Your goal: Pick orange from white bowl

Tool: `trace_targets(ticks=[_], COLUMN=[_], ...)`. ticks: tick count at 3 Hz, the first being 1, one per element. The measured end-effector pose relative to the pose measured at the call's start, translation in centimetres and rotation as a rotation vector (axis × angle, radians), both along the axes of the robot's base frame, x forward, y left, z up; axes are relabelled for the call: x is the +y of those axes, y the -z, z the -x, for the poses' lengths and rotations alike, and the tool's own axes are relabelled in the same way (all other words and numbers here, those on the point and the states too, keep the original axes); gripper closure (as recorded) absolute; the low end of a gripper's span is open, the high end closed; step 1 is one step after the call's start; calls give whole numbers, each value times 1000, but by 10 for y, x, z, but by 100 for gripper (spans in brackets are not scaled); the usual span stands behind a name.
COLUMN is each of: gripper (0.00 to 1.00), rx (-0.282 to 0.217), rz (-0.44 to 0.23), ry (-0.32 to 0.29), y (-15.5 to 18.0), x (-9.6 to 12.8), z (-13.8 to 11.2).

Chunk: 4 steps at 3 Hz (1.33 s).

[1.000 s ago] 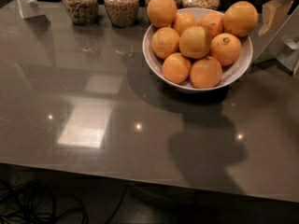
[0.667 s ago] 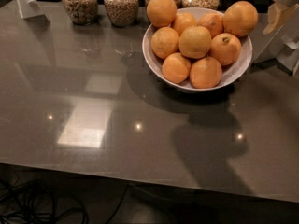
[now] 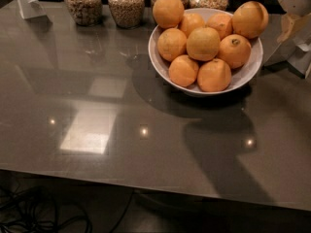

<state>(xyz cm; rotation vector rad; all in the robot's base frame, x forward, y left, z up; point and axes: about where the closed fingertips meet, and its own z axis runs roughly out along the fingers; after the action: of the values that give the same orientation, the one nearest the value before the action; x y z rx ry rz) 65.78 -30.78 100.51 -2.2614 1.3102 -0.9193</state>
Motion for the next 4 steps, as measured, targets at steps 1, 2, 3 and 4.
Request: trace_targets(ticks=[1, 2, 3, 4], gripper=[20, 21, 21, 22], rx=[28, 41, 43, 41], rz=[15, 27, 39, 44], ry=[-21, -51, -86, -118], y=[11, 16, 17, 17], x=[2, 7, 14, 21], z=[-3, -9, -17, -24])
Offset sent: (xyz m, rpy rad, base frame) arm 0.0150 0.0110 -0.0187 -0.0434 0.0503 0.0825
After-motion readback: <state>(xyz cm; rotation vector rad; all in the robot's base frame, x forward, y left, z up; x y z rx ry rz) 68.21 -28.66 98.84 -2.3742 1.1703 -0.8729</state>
